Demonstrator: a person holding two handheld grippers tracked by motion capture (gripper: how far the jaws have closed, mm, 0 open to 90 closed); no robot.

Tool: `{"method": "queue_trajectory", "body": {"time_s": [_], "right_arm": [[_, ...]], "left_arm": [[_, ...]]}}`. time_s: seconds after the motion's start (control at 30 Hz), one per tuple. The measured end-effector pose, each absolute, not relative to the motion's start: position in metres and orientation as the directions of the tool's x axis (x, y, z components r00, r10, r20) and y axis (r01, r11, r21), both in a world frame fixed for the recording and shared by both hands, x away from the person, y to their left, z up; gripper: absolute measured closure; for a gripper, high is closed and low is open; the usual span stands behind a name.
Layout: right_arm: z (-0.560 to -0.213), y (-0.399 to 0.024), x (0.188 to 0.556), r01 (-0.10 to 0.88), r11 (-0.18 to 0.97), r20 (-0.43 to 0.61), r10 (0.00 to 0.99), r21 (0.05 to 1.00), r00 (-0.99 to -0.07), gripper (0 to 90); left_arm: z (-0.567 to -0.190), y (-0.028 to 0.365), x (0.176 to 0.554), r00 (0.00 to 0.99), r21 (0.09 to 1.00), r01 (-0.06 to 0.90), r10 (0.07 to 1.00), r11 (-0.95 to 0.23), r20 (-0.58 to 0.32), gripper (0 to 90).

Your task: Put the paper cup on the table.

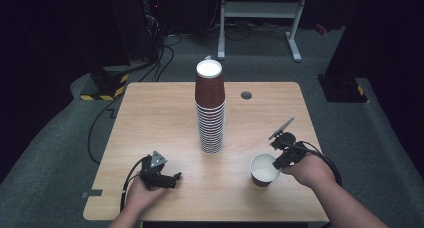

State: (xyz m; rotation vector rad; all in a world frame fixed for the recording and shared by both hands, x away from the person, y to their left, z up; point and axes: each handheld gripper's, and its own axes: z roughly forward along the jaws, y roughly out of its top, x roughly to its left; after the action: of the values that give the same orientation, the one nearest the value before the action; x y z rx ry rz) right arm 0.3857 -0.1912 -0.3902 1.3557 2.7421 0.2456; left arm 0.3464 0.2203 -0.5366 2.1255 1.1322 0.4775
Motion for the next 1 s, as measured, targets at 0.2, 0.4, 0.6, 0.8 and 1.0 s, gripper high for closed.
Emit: {"method": "queue_trajectory", "body": {"time_s": [0.2,0.4,0.6,0.8,1.0], "right_arm": [[-0.389,-0.191,0.387,0.784,0.591,-0.006,0.799,0.19,-0.601,74.2],[-0.39,-0.192,0.388,0.791,0.58,-0.025,0.809,0.196,-0.587,66.1],[-0.387,-0.193,0.388,0.792,0.558,-0.026,0.821,0.246,-0.571,57.9],[-0.38,-0.196,0.388,0.783,0.541,-0.027,0.828,0.306,-0.56,55.6],[-0.376,-0.203,0.388,0.777,0.52,-0.035,0.838,0.354,-0.545,54.3]], "left_arm": [[-0.537,0.22,0.346,0.556,0.708,0.585,0.831,-0.396,0.006,4.2],[-0.537,0.22,0.346,0.555,0.708,0.585,0.831,-0.396,0.006,4.2],[-0.537,0.22,0.346,0.553,0.711,0.583,0.833,-0.394,0.008,4.2],[-0.537,0.22,0.346,0.551,0.711,0.584,0.834,-0.393,0.008,4.2],[-0.537,0.22,0.346,0.552,0.709,0.585,0.834,-0.393,0.007,4.3]]}}
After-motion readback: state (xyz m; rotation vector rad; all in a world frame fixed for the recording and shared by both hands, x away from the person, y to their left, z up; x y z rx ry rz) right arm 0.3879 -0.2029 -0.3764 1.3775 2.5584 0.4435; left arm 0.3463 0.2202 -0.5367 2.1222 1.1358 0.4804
